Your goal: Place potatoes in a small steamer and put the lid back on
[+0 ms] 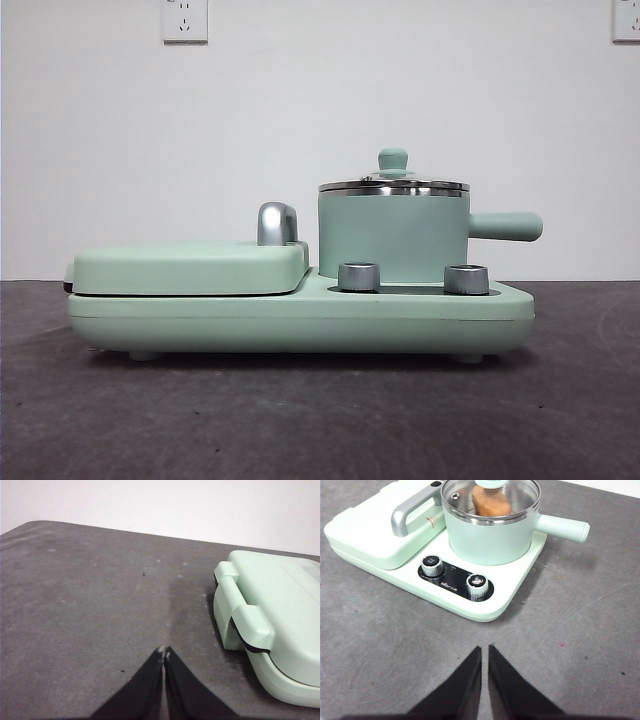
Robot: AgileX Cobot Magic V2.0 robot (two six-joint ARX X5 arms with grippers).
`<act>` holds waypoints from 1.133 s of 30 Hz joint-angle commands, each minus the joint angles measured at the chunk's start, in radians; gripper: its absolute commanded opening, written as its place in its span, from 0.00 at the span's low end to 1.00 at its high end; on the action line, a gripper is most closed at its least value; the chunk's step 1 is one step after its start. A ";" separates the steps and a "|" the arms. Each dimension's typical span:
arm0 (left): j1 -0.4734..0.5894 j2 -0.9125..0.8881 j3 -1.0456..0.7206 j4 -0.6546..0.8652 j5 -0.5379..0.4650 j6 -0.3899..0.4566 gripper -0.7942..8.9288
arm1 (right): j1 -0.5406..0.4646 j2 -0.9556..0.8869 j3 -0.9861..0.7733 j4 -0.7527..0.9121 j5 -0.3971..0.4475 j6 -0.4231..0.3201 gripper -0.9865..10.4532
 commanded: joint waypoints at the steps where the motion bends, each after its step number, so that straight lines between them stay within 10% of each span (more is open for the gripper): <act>1: 0.001 0.000 -0.020 0.011 0.000 -0.008 0.09 | 0.005 0.000 0.005 0.011 0.000 0.008 0.10; 12: 0.001 0.000 -0.020 0.012 0.001 -0.008 0.09 | -0.022 -0.008 -0.019 0.117 0.029 -0.023 0.10; 21: 0.001 0.000 -0.020 0.012 0.001 -0.008 0.09 | -0.269 -0.209 -0.499 0.608 0.027 -0.022 0.10; 34: 0.001 0.000 -0.019 0.008 0.001 -0.008 0.09 | -0.404 -0.308 -0.692 0.714 0.033 0.025 0.10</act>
